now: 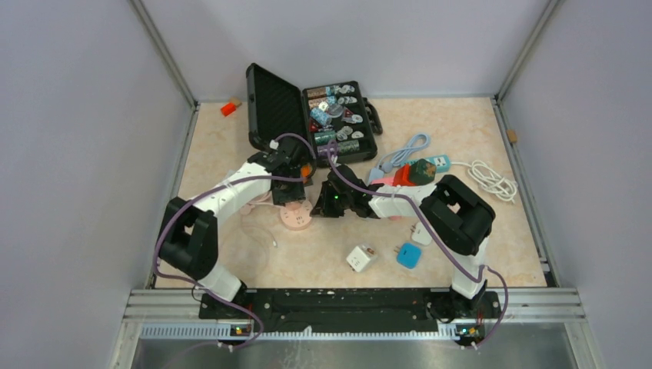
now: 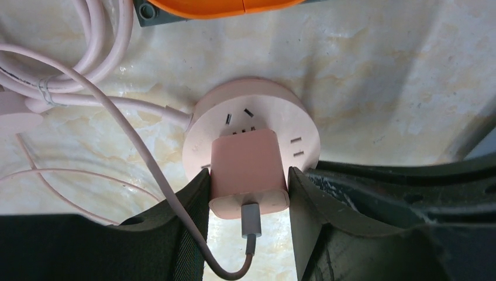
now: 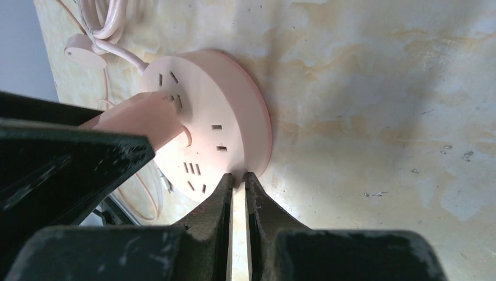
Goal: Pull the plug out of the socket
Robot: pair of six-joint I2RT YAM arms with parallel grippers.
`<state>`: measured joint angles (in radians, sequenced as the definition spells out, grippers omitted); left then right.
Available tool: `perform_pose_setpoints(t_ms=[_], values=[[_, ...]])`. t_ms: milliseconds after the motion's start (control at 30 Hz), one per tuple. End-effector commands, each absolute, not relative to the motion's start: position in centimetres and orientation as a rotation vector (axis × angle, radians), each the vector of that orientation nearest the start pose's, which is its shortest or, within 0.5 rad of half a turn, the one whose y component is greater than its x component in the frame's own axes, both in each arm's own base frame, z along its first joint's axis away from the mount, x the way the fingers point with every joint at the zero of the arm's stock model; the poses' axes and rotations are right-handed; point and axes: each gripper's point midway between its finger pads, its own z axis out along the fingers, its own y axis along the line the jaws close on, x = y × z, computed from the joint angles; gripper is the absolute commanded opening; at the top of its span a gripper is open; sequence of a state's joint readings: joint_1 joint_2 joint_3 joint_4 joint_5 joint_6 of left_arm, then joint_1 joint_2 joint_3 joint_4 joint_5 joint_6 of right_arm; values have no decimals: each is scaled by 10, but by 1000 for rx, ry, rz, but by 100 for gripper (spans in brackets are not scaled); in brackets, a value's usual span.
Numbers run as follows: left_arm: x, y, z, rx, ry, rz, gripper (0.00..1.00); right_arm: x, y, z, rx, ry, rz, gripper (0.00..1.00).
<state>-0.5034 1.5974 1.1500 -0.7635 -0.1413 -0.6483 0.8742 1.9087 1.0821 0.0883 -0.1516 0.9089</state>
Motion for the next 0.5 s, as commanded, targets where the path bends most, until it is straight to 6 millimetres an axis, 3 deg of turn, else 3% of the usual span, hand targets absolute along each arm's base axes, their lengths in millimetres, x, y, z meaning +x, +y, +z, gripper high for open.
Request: perform_pose_setpoints(t_ms=[0, 133, 267, 467], values=[[275, -196, 115, -114, 2711, -443, 21, 263, 374, -10, -37, 2634, 745, 7], [277, -196, 128, -104, 2671, -481, 21, 263, 375, -9, -40, 2632, 748, 7], [278, -189, 129, -116, 2671, -442, 21, 264, 375, -8, -43, 2629, 752, 7], [255, -170, 128, -107, 2697, -384, 22, 263, 381, 6, -62, 2596, 809, 9]])
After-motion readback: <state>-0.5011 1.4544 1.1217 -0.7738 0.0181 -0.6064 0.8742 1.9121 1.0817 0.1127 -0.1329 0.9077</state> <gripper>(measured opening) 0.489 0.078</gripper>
